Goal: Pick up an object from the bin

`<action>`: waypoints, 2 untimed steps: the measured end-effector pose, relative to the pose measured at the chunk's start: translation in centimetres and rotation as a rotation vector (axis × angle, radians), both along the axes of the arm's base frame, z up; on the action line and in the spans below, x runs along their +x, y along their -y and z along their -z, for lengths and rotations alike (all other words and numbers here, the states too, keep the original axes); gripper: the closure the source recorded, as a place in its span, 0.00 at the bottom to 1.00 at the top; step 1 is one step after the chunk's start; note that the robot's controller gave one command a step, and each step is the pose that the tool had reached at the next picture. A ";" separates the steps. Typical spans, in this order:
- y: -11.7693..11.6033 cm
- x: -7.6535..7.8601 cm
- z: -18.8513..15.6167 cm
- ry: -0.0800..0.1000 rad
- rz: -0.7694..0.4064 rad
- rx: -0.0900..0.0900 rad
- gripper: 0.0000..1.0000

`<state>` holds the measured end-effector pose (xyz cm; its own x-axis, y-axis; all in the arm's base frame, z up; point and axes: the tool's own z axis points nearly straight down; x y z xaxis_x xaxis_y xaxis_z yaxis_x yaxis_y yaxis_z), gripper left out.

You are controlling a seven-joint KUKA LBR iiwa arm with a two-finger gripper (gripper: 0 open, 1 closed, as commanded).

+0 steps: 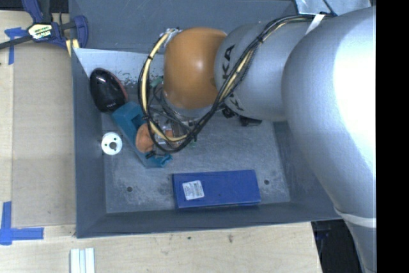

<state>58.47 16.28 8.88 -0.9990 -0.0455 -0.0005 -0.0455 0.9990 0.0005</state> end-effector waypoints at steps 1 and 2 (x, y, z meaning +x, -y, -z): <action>0.0 0.0 0.0 0.000 0.000 0.000 1.00; 0.0 0.0 -0.1 0.000 0.000 -0.001 1.00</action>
Offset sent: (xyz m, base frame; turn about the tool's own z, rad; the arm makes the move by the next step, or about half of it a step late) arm -0.0001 -0.0002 0.0216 0.0000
